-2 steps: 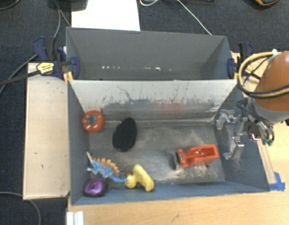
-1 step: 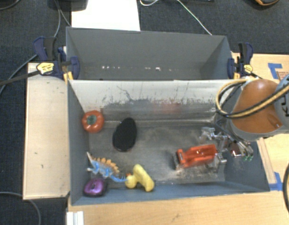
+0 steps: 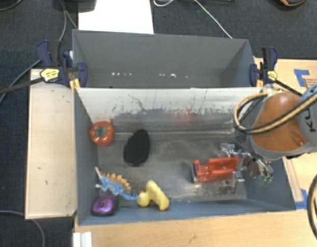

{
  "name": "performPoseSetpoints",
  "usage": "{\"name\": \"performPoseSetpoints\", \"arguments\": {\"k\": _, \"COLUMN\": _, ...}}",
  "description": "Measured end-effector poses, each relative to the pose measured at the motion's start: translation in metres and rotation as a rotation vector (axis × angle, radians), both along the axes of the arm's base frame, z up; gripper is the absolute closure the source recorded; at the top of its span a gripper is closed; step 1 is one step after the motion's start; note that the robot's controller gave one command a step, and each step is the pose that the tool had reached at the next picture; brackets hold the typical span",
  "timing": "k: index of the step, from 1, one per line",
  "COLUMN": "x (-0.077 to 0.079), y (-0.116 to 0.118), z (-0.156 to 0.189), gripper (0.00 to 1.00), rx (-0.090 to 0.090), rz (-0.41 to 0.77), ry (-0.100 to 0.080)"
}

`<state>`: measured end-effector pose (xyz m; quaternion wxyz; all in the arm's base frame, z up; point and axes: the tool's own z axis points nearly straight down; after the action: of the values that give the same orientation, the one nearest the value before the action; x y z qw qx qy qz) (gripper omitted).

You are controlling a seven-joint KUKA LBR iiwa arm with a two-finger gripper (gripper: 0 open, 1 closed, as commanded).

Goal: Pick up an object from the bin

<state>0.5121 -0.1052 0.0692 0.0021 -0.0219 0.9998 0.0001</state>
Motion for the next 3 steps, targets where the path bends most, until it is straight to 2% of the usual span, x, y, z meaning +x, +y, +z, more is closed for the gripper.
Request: {"name": "performPoseSetpoints", "arguments": {"k": 3, "x": 0.0, "y": -0.0005, "z": -0.0002, "gripper": 1.0, "rx": -0.002, "rz": 0.015, "ry": 0.0}}
